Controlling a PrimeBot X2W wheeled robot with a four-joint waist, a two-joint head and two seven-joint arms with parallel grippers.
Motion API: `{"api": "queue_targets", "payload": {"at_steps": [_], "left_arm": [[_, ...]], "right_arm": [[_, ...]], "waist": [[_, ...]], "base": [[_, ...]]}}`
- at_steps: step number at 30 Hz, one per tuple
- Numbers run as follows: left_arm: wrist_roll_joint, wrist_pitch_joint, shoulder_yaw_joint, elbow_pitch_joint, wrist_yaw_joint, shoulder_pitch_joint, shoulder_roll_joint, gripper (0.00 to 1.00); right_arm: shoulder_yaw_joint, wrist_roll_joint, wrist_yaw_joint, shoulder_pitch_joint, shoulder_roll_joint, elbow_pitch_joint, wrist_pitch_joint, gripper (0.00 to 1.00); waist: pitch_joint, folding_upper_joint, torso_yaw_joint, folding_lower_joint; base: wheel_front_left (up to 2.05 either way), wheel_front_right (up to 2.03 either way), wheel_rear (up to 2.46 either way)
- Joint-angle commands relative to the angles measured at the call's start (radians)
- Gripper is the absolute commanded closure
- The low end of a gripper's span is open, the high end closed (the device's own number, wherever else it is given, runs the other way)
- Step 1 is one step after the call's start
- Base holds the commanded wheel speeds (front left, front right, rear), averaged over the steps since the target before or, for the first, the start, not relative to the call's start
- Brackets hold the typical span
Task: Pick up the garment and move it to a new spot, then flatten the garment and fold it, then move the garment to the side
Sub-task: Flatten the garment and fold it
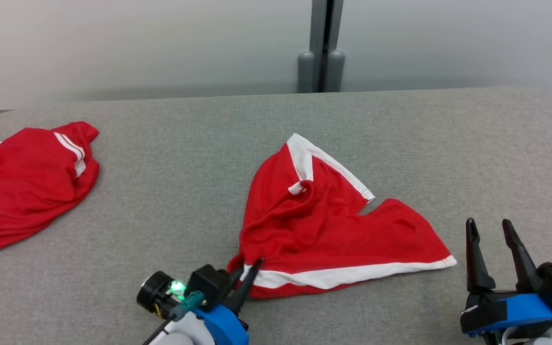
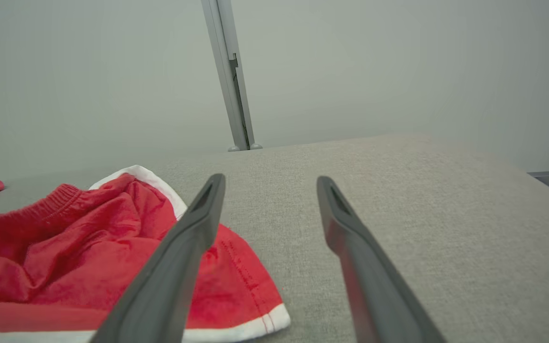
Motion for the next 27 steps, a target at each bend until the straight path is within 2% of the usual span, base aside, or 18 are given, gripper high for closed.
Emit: {"api": "queue_targets", "payload": {"at_steps": [1, 10, 11, 12, 13, 21, 27], "left_arm": [[-0.017, -0.018, 0.024, 0.003, 0.018, 0.013, 0.009, 1.00], [-0.075, -0.038, 0.052, 0.056, 0.038, 0.085, 0.013, 1.00], [-0.076, -0.041, 0.050, 0.067, 0.039, 0.091, 0.011, 0.69], [-0.076, -0.041, 0.050, 0.067, 0.039, 0.091, 0.011, 0.69], [-0.079, -0.049, 0.052, 0.073, 0.041, 0.095, 0.006, 0.00], [-0.075, -0.101, 0.106, 0.029, 0.056, 0.096, -0.037, 0.00], [-0.033, -0.103, 0.226, -0.103, 0.082, 0.141, -0.048, 0.00]], "right_arm": [[-0.002, -0.005, 0.000, -0.004, -0.001, 0.008, -0.004, 0.00], [-0.002, -0.016, 0.000, -0.006, -0.001, 0.042, -0.004, 0.00], [-0.003, -0.017, 0.000, -0.007, -0.001, 0.044, -0.004, 0.00], [-0.003, -0.017, 0.000, -0.007, -0.001, 0.044, -0.004, 0.00], [-0.002, -0.017, 0.000, -0.009, -0.001, 0.047, -0.004, 0.00], [0.002, -0.022, 0.000, 0.004, -0.001, 0.058, -0.004, 0.00], [0.016, -0.028, 0.000, 0.015, -0.001, 0.051, -0.004, 0.00]], "waist": [[0.000, 0.0000, 0.014, -0.0001], [-0.005, 0.0000, 0.052, -0.0001], [-0.007, 0.0000, 0.055, -0.0001], [-0.007, 0.0000, 0.055, -0.0001], [-0.009, 0.0000, 0.057, -0.0001], [-0.040, 0.0000, 0.070, -0.0001], [-0.062, 0.0000, 0.068, -0.0001]], "base": [[0.00, 0.00, 0.00], [0.00, 0.00, 0.00], [0.00, 0.00, 0.00], [0.00, 0.00, 0.00], [0.00, 0.00, 0.00], [0.00, 0.00, 0.00], [0.00, 0.00, 0.00]]}}
